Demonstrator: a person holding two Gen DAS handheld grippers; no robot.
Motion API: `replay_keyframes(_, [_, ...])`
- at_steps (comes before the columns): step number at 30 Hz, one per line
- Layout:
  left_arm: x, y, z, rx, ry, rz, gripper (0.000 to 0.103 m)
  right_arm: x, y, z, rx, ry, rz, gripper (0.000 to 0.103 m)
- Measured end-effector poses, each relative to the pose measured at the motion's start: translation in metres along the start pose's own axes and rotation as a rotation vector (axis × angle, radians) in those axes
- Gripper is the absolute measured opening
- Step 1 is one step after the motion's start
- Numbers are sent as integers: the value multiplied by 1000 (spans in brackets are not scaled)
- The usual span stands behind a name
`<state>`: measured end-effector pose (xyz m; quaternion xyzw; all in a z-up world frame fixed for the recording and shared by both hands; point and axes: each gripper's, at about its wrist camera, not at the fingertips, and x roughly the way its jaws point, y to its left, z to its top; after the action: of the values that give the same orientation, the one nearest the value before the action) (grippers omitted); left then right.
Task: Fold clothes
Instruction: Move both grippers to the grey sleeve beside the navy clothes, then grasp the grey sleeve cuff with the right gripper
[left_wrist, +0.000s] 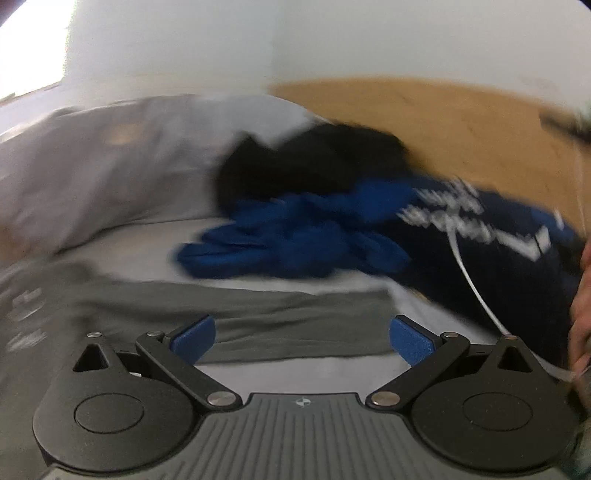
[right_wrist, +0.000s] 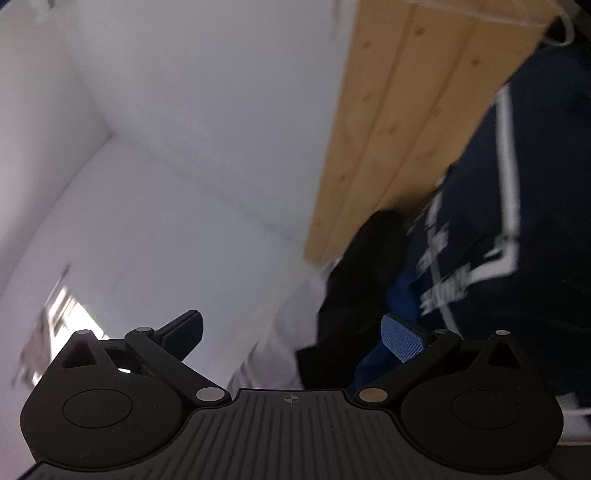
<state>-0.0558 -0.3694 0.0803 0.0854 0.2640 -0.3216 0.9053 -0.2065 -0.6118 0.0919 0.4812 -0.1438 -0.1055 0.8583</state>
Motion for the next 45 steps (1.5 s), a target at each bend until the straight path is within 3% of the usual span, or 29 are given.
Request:
replay_keyframes(3, [48,-25,-8,50,100,-51,90,-5,-14,7,50,-17,-16,103])
replay_keyframes(12, [100,-68,-25,258,165,-58,90,11,-18,2,71,60,-18,103])
replay_keyframes(15, [110,-68,-23,284,183,-61,83,15,-18,2,60,74,-50,103])
replay_keyframes(17, [119,-68,-20,296,209,-59,67,16,-20,3,64,77,-79,103])
replay_keyframes(24, [125,-60,-18,302,215,-140,43,17,-27,-2,100,93,-142,103])
replay_keyframes(26, [122,-60,-16,303,200,-150,19,18,-27,-4,92,97,-149,103])
replay_keyframes(31, [110,-43,-10,228,148,-162,17,30,-21,-16,-5,169,-227,103])
replay_keyframes(34, [101,-25,-9,161,128,-168,17,52,-25,-31,-37,298,-311,103])
replay_keyframes(38, [102,-11,-9,108,134,-154,17,75,-41,-56,12,462,-356,101])
replay_keyframes(45, [99,4,-9,48,130,-154,17,98,-50,-82,5,526,-410,95])
